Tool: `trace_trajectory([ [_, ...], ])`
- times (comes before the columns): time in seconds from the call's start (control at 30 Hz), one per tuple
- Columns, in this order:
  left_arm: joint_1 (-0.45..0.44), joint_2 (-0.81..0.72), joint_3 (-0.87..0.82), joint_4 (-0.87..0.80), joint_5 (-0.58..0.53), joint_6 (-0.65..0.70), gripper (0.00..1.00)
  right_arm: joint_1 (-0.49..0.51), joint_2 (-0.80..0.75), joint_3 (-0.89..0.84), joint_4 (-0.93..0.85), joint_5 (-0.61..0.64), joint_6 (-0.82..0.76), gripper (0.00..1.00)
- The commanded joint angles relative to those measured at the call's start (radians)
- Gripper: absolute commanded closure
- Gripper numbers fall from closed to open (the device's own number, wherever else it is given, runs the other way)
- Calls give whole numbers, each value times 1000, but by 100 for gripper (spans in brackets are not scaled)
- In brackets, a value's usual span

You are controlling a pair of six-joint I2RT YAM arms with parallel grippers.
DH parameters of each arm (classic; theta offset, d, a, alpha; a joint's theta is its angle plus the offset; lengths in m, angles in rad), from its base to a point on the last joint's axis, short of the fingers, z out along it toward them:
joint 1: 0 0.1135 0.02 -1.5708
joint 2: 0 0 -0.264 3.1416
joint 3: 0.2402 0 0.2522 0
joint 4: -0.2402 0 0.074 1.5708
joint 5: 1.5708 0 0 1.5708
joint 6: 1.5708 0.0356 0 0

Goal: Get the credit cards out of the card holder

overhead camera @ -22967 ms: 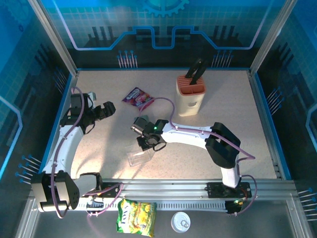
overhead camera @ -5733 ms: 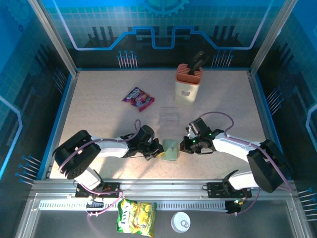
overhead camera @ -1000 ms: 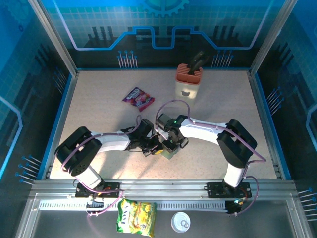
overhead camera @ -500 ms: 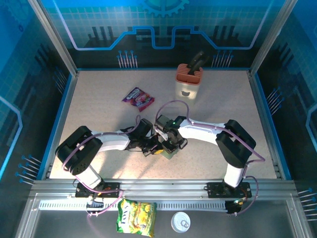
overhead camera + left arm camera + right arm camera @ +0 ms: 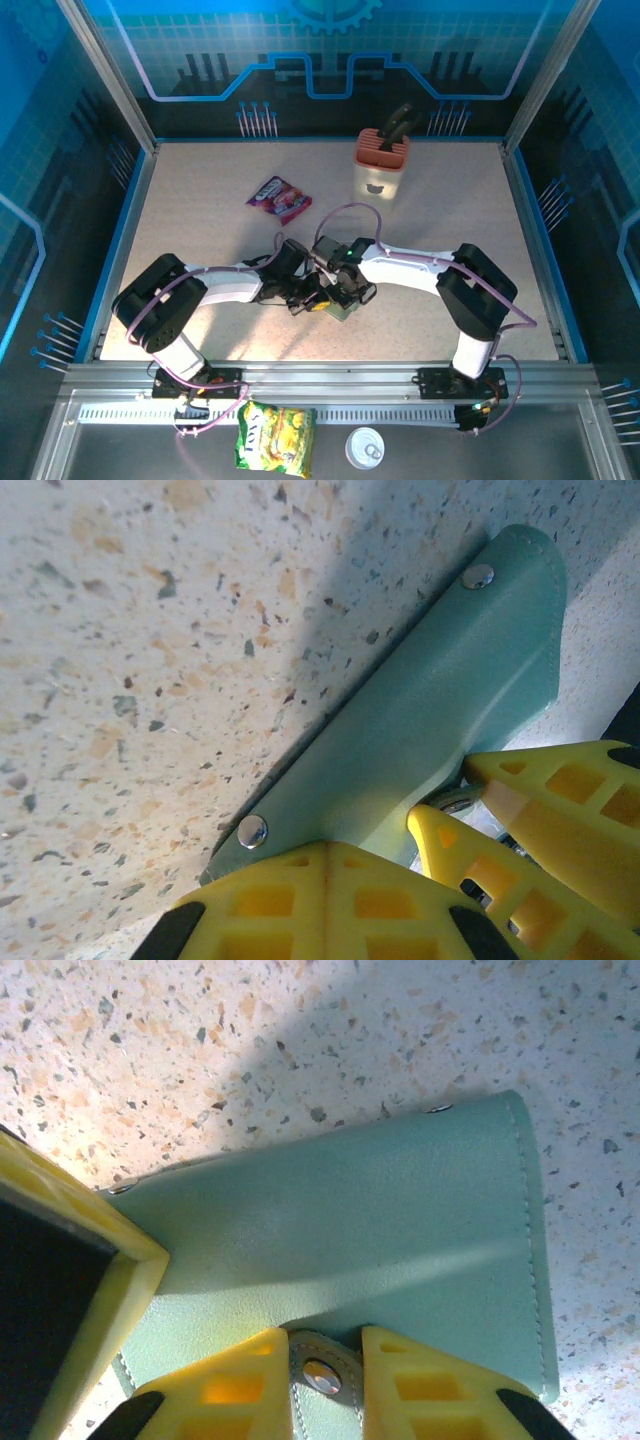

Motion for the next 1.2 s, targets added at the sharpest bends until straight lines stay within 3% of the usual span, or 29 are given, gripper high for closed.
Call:
trace_trajectory([
  [0.0, 8, 51, -45, -74, -99, 9, 100, 15, 42, -82, 15, 2, 33, 84],
  [0.3, 13, 50, -72, -70, -106, -3, 100, 17, -98, -159, 97, -3, 48, 93],
  [0.4, 15, 53, -82, -69, -109, -8, 100, 12, -160, -211, 176, -76, 37, 100],
  [0.77, 19, 71, -97, -71, -124, -22, 100, -32, -335, -444, 484, -392, -18, 100],
  [0.97, 19, 77, -91, -80, -126, -27, 100, -79, -326, -473, 542, -551, -15, 100],
  [1.17, 18, 93, -85, -81, -128, -32, 100, -39, -308, -482, 581, -572, -64, 100],
])
